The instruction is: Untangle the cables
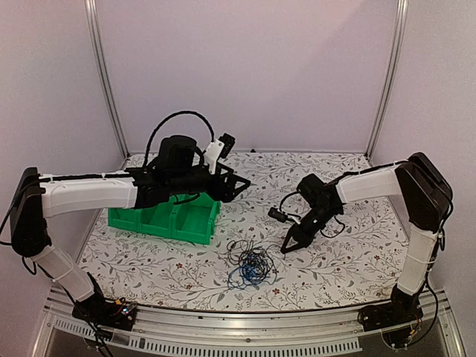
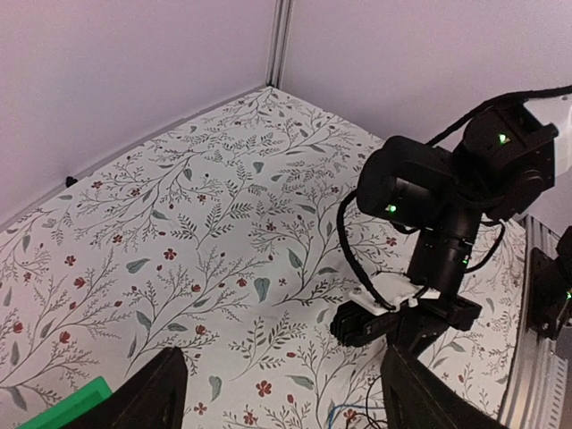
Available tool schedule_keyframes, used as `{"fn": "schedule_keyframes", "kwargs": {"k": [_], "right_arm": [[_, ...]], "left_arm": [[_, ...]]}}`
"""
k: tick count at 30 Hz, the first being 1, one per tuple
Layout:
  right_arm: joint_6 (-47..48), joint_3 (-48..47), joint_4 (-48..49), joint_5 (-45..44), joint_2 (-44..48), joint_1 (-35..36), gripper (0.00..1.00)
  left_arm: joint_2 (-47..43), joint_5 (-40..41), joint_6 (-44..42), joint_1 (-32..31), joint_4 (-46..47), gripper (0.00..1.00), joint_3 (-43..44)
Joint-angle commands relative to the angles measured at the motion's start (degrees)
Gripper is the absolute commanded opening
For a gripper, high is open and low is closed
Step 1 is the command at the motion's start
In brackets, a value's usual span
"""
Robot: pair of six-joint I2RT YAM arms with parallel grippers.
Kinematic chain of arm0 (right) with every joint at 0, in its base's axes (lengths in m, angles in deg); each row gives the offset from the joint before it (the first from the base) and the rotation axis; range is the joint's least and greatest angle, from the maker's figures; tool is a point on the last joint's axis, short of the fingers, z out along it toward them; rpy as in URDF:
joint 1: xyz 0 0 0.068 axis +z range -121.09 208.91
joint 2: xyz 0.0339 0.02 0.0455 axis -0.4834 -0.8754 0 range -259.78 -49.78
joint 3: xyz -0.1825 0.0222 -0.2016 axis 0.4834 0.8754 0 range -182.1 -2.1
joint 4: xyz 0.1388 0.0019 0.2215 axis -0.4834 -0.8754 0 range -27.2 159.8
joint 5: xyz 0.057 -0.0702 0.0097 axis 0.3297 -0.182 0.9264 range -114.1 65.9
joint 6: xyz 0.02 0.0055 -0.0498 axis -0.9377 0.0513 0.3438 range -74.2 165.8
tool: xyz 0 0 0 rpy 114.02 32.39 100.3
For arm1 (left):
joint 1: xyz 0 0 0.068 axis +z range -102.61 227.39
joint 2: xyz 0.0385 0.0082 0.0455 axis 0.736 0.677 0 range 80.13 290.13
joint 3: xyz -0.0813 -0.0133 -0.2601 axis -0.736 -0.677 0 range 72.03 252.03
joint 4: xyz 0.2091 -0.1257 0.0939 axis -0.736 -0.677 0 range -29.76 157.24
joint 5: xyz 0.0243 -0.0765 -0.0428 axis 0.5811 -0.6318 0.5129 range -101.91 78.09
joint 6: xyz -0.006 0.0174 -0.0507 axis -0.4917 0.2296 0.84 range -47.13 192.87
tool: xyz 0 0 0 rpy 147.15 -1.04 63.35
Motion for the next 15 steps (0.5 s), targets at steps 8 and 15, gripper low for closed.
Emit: {"fn": "schedule_keyframes", "kwargs": {"k": [8, 15], "right_arm": [[5.7, -2.7, -7.1, -4.2, 21.6, 0.3, 0.00], [8.0, -8.1, -12.3, -4.1, 26.2, 0.2, 0.00]], "left_arm": [[4.1, -5.9, 4.4, -9.9, 29.1, 0.83, -12.0], [18.3, -2.5, 9.2, -13.9, 42.0, 0.73, -8.0]]}}
